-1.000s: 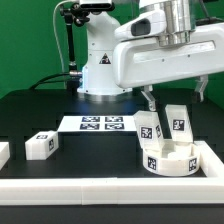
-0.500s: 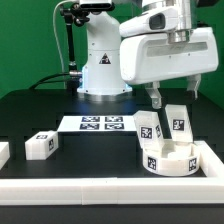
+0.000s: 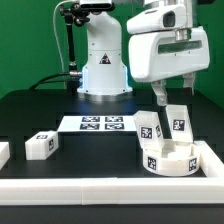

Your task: Assemble stool

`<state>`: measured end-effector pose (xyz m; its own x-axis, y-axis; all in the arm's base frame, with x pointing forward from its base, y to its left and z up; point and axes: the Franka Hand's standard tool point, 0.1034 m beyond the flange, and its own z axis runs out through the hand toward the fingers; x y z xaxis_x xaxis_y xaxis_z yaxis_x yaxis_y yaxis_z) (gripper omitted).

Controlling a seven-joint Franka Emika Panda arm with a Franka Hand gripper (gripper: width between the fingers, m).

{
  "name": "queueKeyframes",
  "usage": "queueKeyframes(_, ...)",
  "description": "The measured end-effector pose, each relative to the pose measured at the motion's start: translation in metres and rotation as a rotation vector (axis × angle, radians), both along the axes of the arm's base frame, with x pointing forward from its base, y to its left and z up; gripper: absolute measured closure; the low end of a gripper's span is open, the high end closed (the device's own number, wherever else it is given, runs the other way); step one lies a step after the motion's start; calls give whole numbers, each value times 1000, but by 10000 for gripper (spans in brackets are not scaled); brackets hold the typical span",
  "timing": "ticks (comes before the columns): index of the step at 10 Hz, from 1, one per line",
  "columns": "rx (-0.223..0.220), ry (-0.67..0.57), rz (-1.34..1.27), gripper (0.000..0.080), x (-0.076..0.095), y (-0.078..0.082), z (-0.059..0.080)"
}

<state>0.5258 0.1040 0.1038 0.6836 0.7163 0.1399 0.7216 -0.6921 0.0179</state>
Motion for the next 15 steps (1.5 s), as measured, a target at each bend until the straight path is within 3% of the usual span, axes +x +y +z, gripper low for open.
queueKeyframes(6, -8, -2, 36, 151, -1, 1, -4)
queueKeyframes(8, -33, 0, 148, 151, -4, 3, -11)
queueKeyframes(15, -41, -3, 147, 151, 19, 12, -22)
